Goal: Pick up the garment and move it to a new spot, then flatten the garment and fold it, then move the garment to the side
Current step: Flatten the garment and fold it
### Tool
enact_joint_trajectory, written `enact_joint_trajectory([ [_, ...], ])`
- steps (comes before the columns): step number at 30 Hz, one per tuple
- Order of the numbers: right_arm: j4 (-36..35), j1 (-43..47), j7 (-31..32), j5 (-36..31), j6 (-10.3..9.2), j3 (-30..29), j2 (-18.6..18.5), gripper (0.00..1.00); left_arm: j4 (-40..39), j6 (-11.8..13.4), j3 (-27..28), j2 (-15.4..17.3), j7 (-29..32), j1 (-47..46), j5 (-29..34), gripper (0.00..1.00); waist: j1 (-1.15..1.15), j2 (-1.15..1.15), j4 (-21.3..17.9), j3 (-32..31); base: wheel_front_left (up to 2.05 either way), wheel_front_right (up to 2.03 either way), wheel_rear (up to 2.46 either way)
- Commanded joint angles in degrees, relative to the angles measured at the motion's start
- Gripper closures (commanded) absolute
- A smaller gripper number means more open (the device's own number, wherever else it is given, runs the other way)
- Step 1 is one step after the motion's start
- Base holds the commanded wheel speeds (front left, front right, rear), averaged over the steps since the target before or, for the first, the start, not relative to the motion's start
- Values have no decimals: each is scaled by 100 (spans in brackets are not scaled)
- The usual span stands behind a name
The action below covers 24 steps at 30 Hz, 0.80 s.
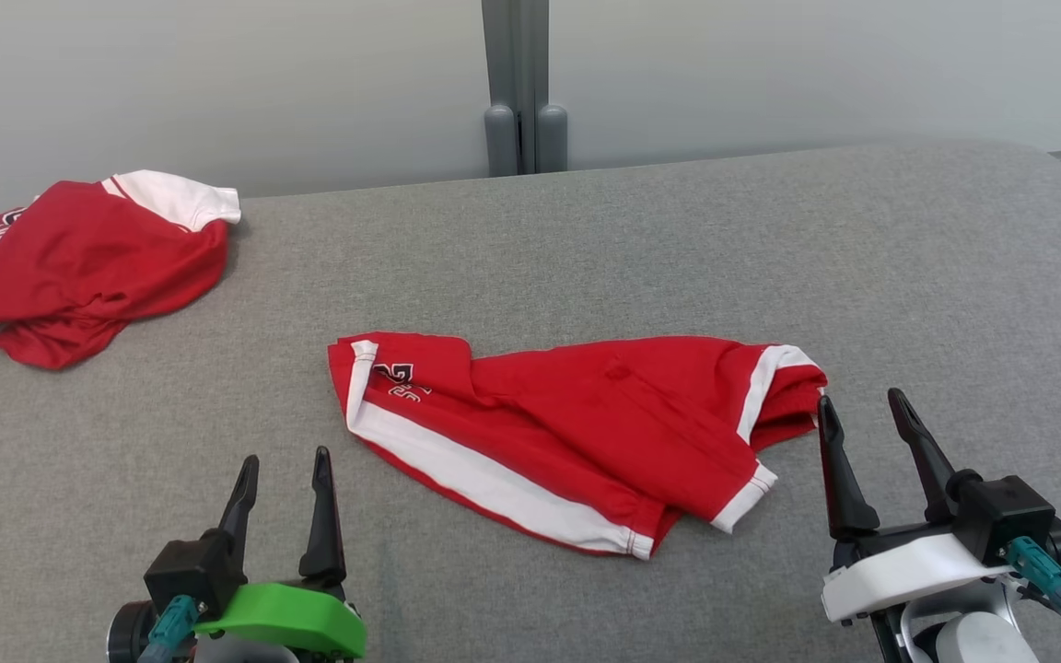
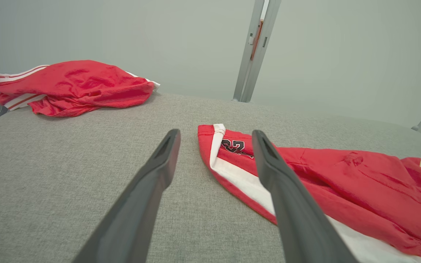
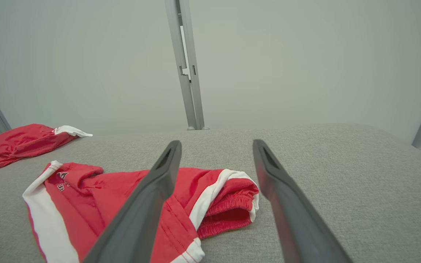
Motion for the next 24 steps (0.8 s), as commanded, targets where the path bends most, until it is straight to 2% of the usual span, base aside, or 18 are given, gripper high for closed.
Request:
enact_joint_trajectory([
  [1, 1, 78, -18, -25, 1, 9, -17, 0, -10, 26, 0, 8, -3, 85, -11, 0, 0, 0, 5, 5, 0, 0, 0],
  [10, 168, 86, -18, -35, 1, -14, -17, 0, -6, 36, 0, 8, -3, 54, -20, 0, 0, 0, 33, 40, 0, 0, 0],
  [15, 1026, 69, -2, -71, 1, 41, -15, 0, -16, 32, -34, 9, -4, -34, -12, 0, 0, 0, 136, 170, 0, 0, 0],
  [24, 2365, -597, 82, 294, 1, 425, -15, 0, -55, 42, -122, 10, -3, -213, -23, 0, 0, 0, 521, 494, 0, 0, 0],
])
